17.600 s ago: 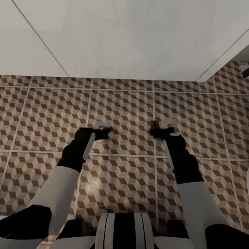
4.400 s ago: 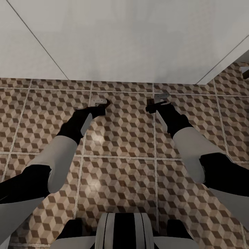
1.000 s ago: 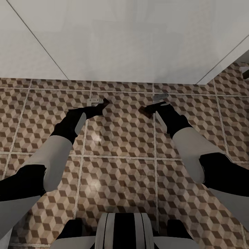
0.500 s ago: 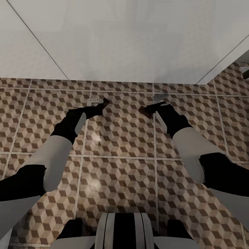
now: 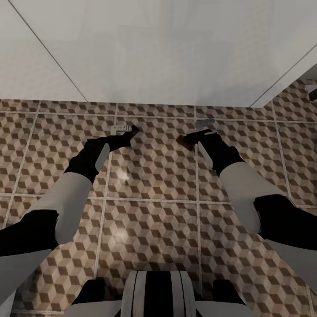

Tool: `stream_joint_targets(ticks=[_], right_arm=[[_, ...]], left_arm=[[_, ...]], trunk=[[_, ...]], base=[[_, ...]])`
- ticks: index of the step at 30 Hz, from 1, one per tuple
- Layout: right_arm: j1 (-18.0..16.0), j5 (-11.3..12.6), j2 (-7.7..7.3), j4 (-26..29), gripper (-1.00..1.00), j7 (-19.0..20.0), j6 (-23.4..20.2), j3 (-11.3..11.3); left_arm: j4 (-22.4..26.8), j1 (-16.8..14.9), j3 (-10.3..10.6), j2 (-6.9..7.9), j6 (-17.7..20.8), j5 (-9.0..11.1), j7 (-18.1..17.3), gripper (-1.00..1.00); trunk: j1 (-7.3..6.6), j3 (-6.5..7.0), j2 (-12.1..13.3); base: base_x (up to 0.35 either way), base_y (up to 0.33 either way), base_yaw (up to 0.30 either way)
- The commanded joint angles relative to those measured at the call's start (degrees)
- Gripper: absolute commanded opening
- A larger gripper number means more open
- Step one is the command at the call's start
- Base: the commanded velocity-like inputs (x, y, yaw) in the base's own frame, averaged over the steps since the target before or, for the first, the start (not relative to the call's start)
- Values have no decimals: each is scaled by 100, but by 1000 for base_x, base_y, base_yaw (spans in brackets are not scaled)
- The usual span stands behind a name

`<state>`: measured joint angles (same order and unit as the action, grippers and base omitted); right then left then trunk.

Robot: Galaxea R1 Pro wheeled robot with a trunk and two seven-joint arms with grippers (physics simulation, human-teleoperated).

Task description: Take the four mousetraps from the cabinet in the bathroom and place them on the bathroom floor. Make sure all four end up on the same floor surface, and ensure that at least two of them are either under or directly next to the same bathroom sink.

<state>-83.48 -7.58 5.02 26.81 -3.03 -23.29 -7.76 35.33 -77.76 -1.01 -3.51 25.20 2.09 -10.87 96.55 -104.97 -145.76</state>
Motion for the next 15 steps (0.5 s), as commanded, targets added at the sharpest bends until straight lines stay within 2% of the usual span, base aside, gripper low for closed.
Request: stream_joint_targets(ticks=[1,15], right_arm=[[-1,-42,-3,8,100,-12,-40,-24],[-1,-42,-9,8,100,-12,-33,-24]], left_arm=[[8,0,-13,-2,38,20,-29,-100],[5,1,-13,8,38,20,-29,-100]], trunk=[[-1,-3,-1],[-1,-3,-1]], base=[[0,0,0],[0,0,0]])
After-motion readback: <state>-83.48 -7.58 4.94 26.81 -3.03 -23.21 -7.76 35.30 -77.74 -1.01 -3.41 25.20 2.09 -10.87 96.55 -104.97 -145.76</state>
